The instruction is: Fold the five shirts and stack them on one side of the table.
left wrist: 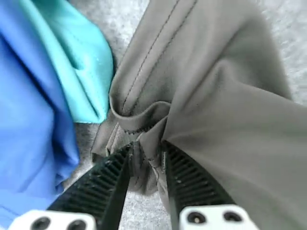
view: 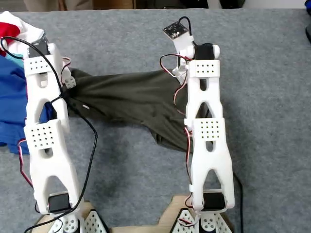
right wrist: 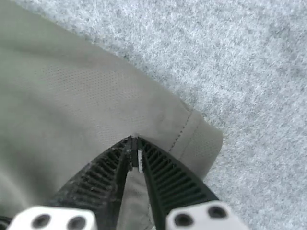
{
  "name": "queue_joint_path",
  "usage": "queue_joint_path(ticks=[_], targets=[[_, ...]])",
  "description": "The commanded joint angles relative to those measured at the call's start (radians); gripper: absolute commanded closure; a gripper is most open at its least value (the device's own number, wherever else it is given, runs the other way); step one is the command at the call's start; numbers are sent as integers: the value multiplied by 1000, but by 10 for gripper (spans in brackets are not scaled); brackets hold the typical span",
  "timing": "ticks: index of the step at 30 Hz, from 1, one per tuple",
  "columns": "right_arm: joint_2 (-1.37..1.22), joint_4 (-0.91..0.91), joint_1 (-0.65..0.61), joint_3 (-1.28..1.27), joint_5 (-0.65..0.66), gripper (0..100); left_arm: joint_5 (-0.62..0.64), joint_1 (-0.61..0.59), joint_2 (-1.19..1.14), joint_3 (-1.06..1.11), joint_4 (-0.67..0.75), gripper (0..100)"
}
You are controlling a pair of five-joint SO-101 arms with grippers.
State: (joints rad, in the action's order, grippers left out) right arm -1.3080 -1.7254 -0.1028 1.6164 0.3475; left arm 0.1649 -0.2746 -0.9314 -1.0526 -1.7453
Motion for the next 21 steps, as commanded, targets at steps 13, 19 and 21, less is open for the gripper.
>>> queue_joint_path(ticks=[13, 19, 21], targets=[[5, 15, -16, 13, 8, 992, 5, 3, 113, 89, -12, 914], [5, 15, -24, 8, 8, 992, 6, 48, 99, -26, -12, 871], [4, 15, -27, 7, 8, 992, 6, 64, 97, -43, -12, 822]])
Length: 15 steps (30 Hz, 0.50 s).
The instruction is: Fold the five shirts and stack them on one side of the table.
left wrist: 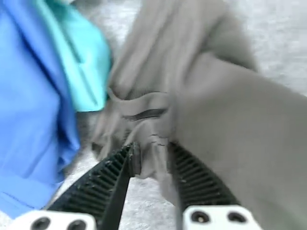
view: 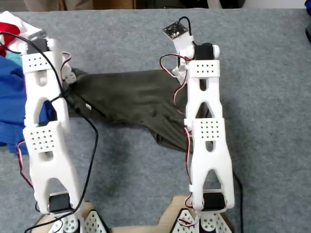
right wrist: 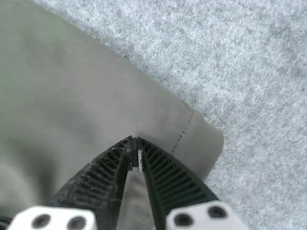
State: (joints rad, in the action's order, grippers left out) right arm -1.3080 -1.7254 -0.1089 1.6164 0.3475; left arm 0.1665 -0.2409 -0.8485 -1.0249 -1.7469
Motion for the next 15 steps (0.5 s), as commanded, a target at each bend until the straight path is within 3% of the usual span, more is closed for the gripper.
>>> queue_joint_path(ticks=[1, 11, 15], targets=[[4, 15, -21, 7, 8, 992, 5, 34, 15, -72, -11, 808], [4, 15, -18, 10, 8, 992, 6, -17, 15, -66, -9, 861], [4, 15, -18, 10, 8, 992, 71, -32, 13, -57, -9, 865]])
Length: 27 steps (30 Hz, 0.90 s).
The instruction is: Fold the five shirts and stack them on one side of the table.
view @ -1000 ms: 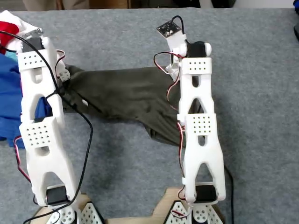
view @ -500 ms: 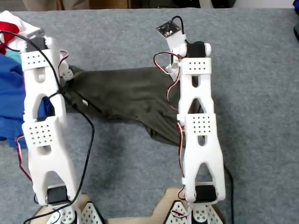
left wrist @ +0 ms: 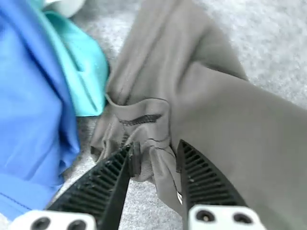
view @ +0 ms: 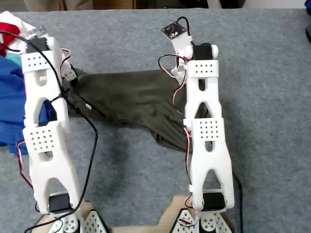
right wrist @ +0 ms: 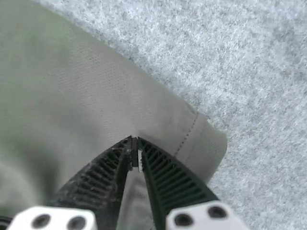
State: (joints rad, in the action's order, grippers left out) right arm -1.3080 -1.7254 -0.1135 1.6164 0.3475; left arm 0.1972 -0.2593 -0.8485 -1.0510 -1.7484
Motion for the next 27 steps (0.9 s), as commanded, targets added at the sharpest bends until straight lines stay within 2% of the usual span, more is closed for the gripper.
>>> queue_joint_path(ticks=[1, 6, 14, 27], targets=[[4, 15, -15, 10, 8, 992, 49, -11, 13, -18, -8, 865], [4, 15, -15, 10, 8, 992, 55, 20, -10, 31, 20, 866], [4, 15, -15, 10, 8, 992, 57, 20, -99, -29, 18, 867], [4, 15, -15, 12, 8, 992, 58, 18, -51, -35, -2, 868]])
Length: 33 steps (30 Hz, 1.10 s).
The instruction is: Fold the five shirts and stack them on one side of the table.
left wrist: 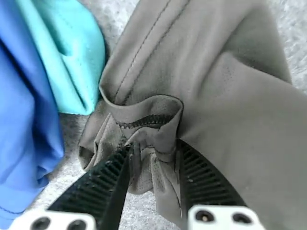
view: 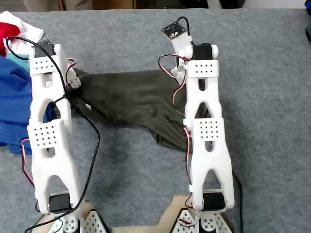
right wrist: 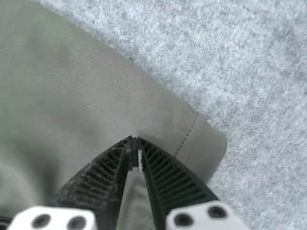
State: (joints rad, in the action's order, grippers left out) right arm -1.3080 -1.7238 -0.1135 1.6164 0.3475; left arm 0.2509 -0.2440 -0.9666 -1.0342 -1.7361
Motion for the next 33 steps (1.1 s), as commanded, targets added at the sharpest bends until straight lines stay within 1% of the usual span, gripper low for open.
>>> queue_joint_path(ticks=[1, 8, 10, 12, 13, 15, 27, 31, 33], targets=[[4, 14, -15, 12, 8, 992, 5, 3, 70, -52, -14, 868], [4, 14, -15, 12, 8, 992, 6, 6, 70, -44, -14, 871], [4, 14, -15, 12, 8, 992, 6, 6, 68, -51, -14, 906], [4, 14, -15, 12, 8, 992, 6, 6, 68, -52, -14, 972], [4, 14, -15, 10, 8, 992, 6, 8, 68, -52, -14, 987], [4, 14, -15, 10, 8, 992, 6, 6, 68, -52, -14, 965], [4, 14, -15, 12, 8, 992, 5, 0, 82, -43, -25, 967], [4, 14, -15, 12, 8, 992, -3, -25, 154, -2, -25, 981], [4, 14, -15, 12, 8, 992, -34, -26, 217, 51, -25, 981]])
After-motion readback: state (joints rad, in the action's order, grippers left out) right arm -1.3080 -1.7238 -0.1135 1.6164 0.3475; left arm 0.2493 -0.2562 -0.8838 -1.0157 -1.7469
